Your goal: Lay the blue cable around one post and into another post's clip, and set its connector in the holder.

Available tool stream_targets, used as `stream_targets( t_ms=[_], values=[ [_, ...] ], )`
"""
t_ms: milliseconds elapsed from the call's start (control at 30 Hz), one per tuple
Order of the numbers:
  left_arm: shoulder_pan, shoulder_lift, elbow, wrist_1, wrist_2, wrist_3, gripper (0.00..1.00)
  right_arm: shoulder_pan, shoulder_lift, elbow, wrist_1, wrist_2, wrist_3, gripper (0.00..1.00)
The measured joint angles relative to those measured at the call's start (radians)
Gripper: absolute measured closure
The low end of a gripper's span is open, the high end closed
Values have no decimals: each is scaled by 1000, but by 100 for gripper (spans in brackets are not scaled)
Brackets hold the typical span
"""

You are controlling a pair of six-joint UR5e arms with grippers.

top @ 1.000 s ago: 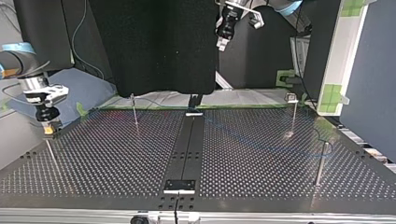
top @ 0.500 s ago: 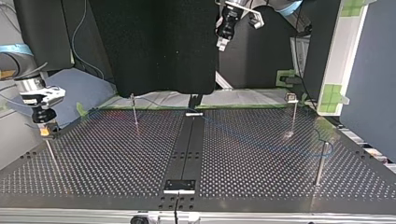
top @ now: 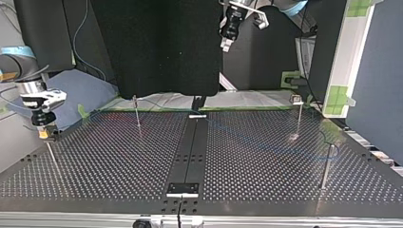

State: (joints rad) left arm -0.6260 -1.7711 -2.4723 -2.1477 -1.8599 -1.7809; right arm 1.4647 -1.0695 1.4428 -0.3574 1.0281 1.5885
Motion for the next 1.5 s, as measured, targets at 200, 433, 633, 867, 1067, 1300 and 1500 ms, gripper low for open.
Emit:
stream_targets(
  t_ms=[200,433,633,867,1067,1300,1500],
  values=[
    [0,0,0,0,0,0,0,3,12,0,-16,6,0,100],
    [0,0,0,1,0,0,0,8,27,0,-29,6,1,100],
    [0,0,0,1,0,0,0,9,28,-1,-39,4,5,100],
    [0,0,1,0,0,0,0,11,28,-5,-45,1,11,100],
    [0,0,2,1,1,0,0,13,29,-12,-49,0,19,100],
    [0,0,3,1,2,0,0,16,30,-15,-56,0,27,100],
    [0,0,3,3,2,0,0,18,30,-18,-63,0,34,100]
  ],
)
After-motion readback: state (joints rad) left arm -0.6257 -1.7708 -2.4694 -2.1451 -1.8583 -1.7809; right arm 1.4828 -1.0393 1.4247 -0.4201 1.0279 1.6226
